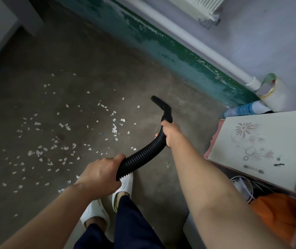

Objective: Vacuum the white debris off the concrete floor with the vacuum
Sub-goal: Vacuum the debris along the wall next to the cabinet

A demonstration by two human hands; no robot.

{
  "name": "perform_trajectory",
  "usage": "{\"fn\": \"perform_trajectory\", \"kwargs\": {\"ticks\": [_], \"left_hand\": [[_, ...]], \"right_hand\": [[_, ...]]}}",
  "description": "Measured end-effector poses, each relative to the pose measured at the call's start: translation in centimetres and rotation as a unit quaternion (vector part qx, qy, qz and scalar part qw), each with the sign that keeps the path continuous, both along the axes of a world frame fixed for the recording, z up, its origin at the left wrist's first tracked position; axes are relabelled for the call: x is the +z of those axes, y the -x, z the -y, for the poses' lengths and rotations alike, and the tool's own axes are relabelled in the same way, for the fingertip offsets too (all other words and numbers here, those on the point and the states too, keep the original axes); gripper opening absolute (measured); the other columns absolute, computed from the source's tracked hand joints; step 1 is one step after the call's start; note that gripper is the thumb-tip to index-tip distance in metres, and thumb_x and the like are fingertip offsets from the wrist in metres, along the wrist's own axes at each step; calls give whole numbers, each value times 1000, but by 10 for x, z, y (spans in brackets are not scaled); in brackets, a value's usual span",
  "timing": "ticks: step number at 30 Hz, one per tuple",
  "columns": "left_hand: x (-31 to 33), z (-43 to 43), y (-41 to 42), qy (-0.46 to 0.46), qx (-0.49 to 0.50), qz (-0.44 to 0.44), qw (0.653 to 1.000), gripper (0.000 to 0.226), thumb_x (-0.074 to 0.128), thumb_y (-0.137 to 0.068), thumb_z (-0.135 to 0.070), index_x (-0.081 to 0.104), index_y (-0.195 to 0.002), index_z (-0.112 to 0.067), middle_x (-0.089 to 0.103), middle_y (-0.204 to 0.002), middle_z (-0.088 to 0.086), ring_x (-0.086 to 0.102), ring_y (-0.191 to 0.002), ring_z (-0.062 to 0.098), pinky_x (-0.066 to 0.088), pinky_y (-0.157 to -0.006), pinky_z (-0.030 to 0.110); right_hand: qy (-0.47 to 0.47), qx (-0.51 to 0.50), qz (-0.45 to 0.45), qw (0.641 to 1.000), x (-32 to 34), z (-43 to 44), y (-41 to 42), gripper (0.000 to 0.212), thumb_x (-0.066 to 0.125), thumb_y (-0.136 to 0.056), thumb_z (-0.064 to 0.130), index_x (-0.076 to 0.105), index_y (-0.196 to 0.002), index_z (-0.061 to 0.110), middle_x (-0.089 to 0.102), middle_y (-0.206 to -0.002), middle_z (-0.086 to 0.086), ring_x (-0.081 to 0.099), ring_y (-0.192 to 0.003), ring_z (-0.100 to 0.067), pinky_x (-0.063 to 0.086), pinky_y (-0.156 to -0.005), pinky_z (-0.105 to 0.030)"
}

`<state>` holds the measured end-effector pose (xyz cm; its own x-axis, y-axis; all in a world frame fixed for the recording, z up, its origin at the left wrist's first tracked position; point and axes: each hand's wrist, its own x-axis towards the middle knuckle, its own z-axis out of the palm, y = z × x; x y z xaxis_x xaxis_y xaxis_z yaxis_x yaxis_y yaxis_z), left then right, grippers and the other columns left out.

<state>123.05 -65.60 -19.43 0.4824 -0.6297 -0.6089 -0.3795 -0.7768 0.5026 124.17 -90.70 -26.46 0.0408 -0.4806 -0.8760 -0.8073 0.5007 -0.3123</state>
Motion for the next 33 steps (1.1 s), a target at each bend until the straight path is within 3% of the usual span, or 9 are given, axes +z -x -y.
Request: {"fn": "perform_trajectory", "kwargs": {"ticks": [2,5,7,11,14,17,21,26,33], "left_hand": [[-6,-4,-2,-1,3,1,1000,37,56,-69,-21,42,-102,-33,47,-66,-10,50,-63,17,32,-52,27],[-14,-15,-1,-8,16,1,1000,41,56,-69,-21,44,-106,-32,49,-70,-10,51,-65,19,36,-55,28],[-16,-25,4,-17,32,17,999,47,56,-69,-21,42,-112,-33,51,-74,-10,55,-69,21,36,-56,29],[-16,-54,25,8,39,71,997,77,58,-73,-21,24,-140,-38,55,-113,-9,64,-86,27,45,-62,33],[-14,-76,38,27,1,120,992,96,55,-78,-20,-5,-147,-49,47,-103,-9,58,-69,21,39,-52,30],[-13,-98,52,37,-27,140,989,105,51,-80,-17,-27,-133,-60,38,-90,-10,37,-58,16,32,-49,26],[-15,-119,66,46,-37,125,990,104,49,-81,-17,-31,-129,-63,38,-88,-9,36,-58,15,33,-51,26],[-19,-124,75,58,-52,129,989,101,47,-84,-17,-33,-127,-63,39,-91,-9,35,-59,16,32,-54,26],[-26,-119,71,59,-31,115,991,101,49,-83,-16,-27,-129,-64,39,-89,-8,34,-58,17,33,-53,28]], "right_hand": [[34,24,-4,999,-2,-6,-1,41,52,-95,14,42,-134,14,53,-118,-14,66,-78,-37,57,-52,-38],[94,112,-17,989,-8,-15,-2,42,51,-93,15,43,-134,15,59,-116,-13,65,-94,-37,57,-82,-49],[118,186,-31,975,-5,-26,-1,53,49,-93,16,34,-143,23,58,-109,-6,64,-90,-31,56,-80,-42],[154,282,-57,945,-8,-50,8,65,48,-90,15,25,-150,25,60,-112,-7,63,-98,-31,55,-87,-43],[170,308,-76,933,-12,-71,17,68,49,-90,16,21,-152,22,60,-120,-10,62,-104,-31,53,-89,-40],[179,322,-84,926,-19,-92,32,68,50,-88,15,24,-151,20,59,-122,-10,61,-107,-31,51,-85,-35],[180,307,-80,931,-30,-112,53,66,52,-85,14,32,-147,19,59,-125,-10,60,-108,-30,50,-84,-33],[187,235,-83,950,-38,-114,70,59,54,-84,12,40,-141,16,60,-121,-9,59,-93,-28,45,-72,-31],[196,265,-68,942,-41,-109,56,49,55,-83,14,49,-131,13,61,-120,-11,62,-102,-31,51,-82,-34]]}}
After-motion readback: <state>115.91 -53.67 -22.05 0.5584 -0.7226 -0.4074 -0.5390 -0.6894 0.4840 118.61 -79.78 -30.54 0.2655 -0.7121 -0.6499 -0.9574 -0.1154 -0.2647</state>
